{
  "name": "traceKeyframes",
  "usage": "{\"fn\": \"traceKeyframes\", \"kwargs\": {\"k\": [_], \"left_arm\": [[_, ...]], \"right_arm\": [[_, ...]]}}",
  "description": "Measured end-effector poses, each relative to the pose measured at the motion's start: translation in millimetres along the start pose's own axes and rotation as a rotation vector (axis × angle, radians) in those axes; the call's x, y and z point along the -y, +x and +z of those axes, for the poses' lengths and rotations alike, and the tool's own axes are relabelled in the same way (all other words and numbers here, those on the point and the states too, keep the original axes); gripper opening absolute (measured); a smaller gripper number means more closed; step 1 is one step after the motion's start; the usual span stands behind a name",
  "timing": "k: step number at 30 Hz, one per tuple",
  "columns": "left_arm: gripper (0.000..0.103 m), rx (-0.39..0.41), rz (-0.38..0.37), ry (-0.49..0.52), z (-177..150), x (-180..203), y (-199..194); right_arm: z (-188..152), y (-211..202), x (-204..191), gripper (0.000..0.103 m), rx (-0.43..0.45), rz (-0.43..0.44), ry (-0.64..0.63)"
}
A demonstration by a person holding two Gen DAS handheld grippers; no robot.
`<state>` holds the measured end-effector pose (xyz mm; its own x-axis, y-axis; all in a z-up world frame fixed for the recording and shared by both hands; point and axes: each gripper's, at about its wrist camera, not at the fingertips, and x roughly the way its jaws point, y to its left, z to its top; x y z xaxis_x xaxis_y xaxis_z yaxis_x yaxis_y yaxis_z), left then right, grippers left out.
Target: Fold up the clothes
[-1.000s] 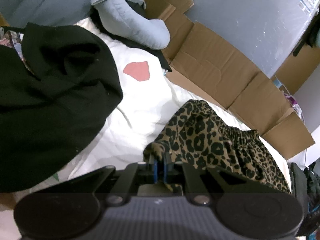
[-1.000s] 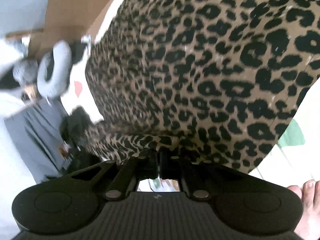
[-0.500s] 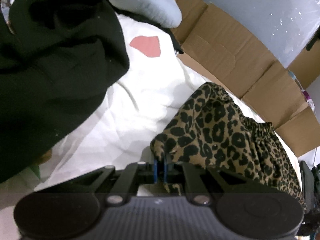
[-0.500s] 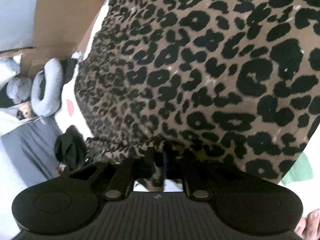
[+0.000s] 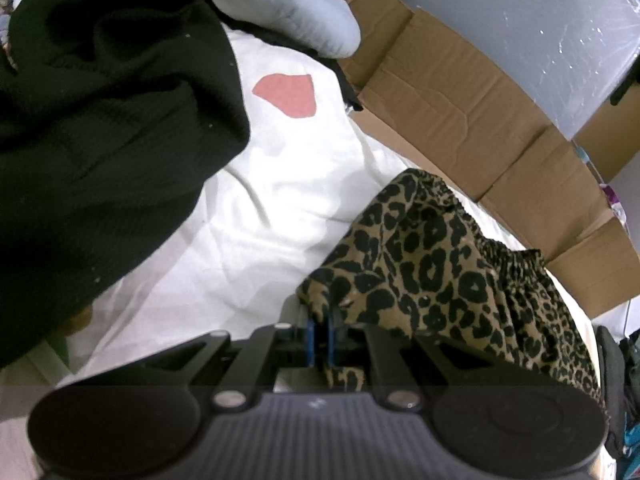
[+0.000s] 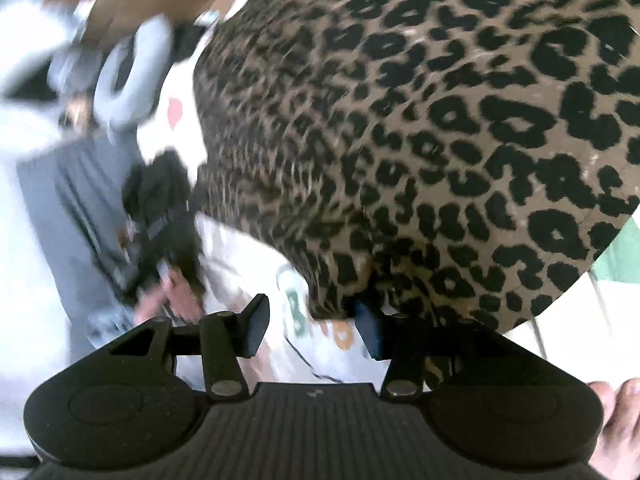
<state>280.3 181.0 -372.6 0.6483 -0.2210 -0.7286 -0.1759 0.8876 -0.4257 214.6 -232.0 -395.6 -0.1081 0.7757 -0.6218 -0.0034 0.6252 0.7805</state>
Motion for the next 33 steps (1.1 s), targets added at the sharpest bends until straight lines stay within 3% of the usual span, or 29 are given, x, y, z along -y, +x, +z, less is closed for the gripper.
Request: {"fn": "traceKeyframes", "kwargs": {"k": [5,8,23,26,28,29,33], "left_arm": [[0.007,0.000,0.000,0.000,-1,-1,0],[0.007,0.001,-0.001,0.003,-1,-1,0],[0.007,0.002,-0.014,-0.023,-5,-6,0],[0.007,0.002,-0.018,-0.033,-6,-9,-1],[0.007,0.003,-0.021,-0.040,-6,-10,-2],[0.007,0.003,-0.022,-0.044,-7,-11,-2],[0.007,0.005,-0.030,-0.062,-8,-15,-11]], "right_arm": [[-26,13,-15,0.058,-0.004,-0.119,-0.267],[-35,17,-21,0.058,0.040,-0.207,-0.383],[-34,43,-27,0.052,0.145,-0.208,-0.569],[-32,47,-25,0.041,0.151,-0.195,-0.599],[-29,46,-24,0.008,0.147,-0.182,-0.603],[-27,44,-23,0.004,0.138,-0.164,-0.586],[-21,34,-21,0.003,0.099,-0.069,-0.484]]}}
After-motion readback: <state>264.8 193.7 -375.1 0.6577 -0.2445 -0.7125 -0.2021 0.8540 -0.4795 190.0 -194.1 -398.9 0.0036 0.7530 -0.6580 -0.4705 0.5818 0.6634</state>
